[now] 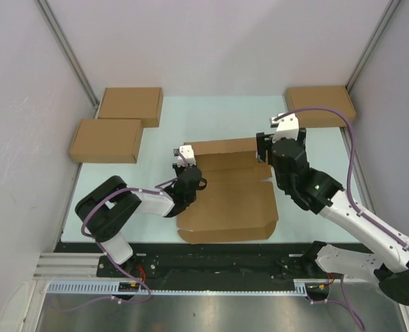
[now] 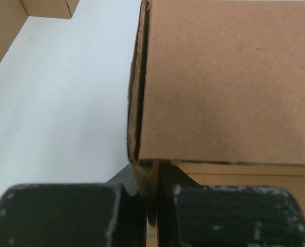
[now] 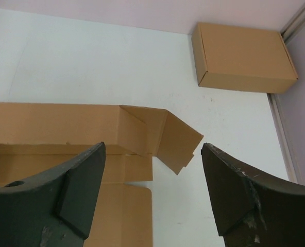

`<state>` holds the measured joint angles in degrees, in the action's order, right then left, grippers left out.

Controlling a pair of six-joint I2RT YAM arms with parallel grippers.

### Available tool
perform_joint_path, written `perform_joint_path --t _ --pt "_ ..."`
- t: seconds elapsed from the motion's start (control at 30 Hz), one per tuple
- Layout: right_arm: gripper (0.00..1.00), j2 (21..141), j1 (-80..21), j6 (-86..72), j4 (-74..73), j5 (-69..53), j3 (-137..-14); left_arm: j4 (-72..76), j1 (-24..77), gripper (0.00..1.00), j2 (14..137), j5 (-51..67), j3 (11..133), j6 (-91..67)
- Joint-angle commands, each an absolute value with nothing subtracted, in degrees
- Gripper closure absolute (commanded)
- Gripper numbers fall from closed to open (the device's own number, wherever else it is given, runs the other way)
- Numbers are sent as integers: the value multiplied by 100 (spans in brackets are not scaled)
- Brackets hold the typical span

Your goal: Fold the paper box

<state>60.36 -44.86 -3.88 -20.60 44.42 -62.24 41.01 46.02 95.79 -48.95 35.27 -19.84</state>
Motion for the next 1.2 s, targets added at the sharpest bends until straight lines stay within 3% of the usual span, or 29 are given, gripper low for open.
perform_joint_path --t 0.0,0.2,0.37,0.5,0.6,0.7,0.73,0.83,1.17 --pt "21 5634 -4746 368 -1662 4729 -5803 3902 4518 100 9483 -4720 3533 -1557" --pt "20 5616 -4860 746 -1240 4649 -5170 4192 4482 100 9405 -4000 3454 -880" --pt "40 5572 -4957 738 -1221 4579 -4922 4026 4342 100 9299 -3402 3436 -773" --pt "45 5520 -4948 633 -1432 4325 -4878 3771 4280 100 9281 -3086 3533 -782" --pt "44 5572 -4940 624 -1485 4070 -4878 3560 4245 100 9290 -2989 3638 -817" --pt "34 5704 -4939 528 -1617 4087 -4887 3498 4228 100 9273 -2839 3674 -809" --pt "27 5782 -4913 475 -1687 4078 -4878 3498 4210 100 9255 -2752 3683 -782" --pt "22 5818 -4913 185 -1898 4096 -4834 3323 4149 100 9229 -2646 3744 -738" --pt "31 5932 -4650 26 -1784 3938 -4605 3111 4060 100 9149 -2355 3823 -694"
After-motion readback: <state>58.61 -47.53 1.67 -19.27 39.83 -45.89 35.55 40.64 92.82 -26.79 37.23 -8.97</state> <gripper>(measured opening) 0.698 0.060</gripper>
